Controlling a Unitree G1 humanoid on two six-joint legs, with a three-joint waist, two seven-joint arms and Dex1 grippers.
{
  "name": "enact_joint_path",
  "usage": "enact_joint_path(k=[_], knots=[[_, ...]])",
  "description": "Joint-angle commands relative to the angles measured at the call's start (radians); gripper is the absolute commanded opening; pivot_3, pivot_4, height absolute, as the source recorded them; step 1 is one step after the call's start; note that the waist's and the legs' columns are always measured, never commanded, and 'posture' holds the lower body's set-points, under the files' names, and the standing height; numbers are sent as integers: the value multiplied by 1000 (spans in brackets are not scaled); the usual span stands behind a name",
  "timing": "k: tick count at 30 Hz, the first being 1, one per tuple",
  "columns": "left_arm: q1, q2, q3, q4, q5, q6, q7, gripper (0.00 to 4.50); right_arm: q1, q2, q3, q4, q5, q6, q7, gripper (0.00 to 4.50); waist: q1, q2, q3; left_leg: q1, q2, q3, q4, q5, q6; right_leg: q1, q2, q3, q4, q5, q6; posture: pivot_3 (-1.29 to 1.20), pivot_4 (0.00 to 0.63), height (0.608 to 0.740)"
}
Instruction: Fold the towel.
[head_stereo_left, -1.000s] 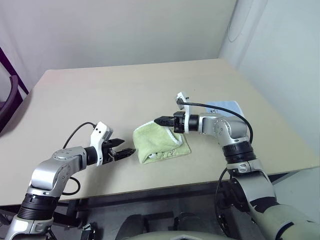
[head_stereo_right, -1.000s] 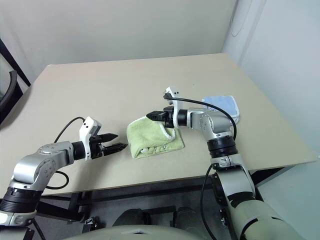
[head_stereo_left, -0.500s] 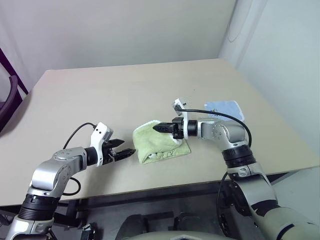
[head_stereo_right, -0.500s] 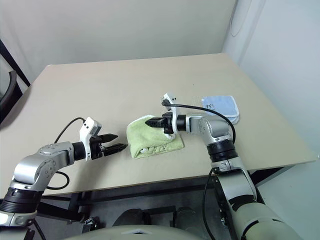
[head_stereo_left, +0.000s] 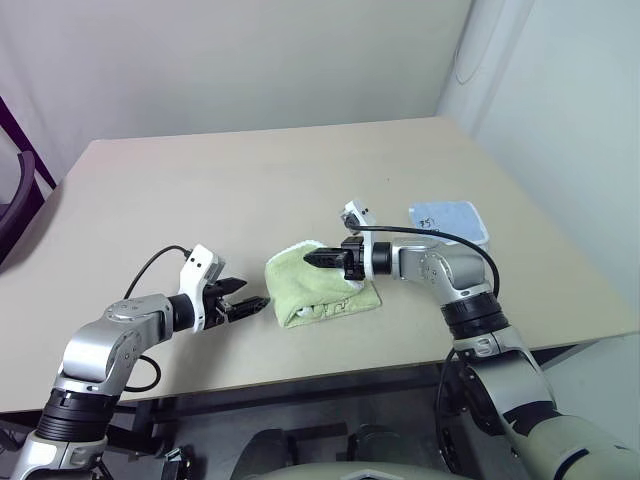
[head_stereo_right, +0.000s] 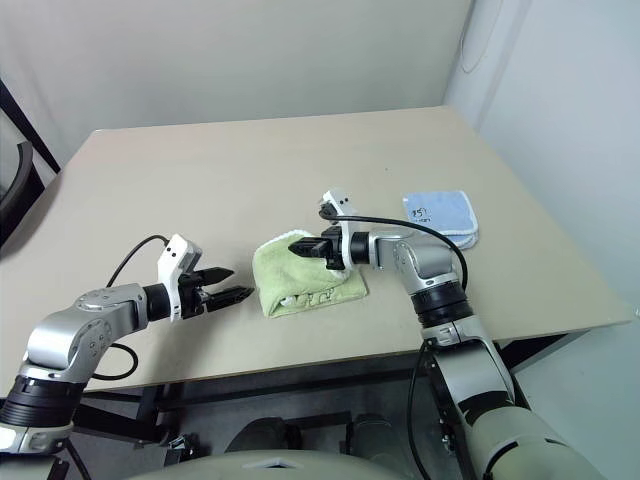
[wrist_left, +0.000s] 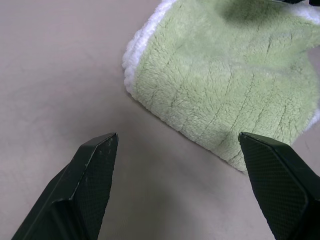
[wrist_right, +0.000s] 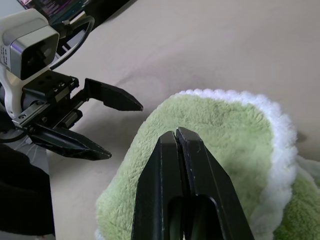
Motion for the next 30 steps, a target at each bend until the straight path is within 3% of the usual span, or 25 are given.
enact_joint_path(k=[1,9,18,21,27,30], knots=[[-5,13,35,-27,4,-13,-2,4067,-9,2,-42,-35,32,-3,1,0,0,0,0,0,0,0,0,0,0,0,0,0,0,0,0,0,0,740],[-9,16,19,-21,18,-24,-8,4067,17,-10,23,-46,7,0,27,0,0,0,0,0,0,0,0,0,0,0,0,0,0,0,0,0,0,740],[-3,11,17,-27,27,-31,-15,4067,32,-15,46,54,-104,-211,-5,0,0,0,0,0,0,0,0,0,0,0,0,0,0,0,0,0,0,740],[-1,10,18,-25,30,-34,-18,4111,25,-4,21,71,-103,-229,-11,587,0,0,0,0,0,0,0,0,0,0,0,0,0,0,0,0,0,740],[-1,11,19,-22,28,-33,-24,4111,-31,24,-30,146,-92,-189,-57,2600,0,0,0,0,0,0,0,0,0,0,0,0,0,0,0,0,0,740],[-1,12,19,-20,31,-35,-23,4111,-59,31,-49,194,-90,-180,-67,2600,0,0,0,0,0,0,0,0,0,0,0,0,0,0,0,0,0,740]])
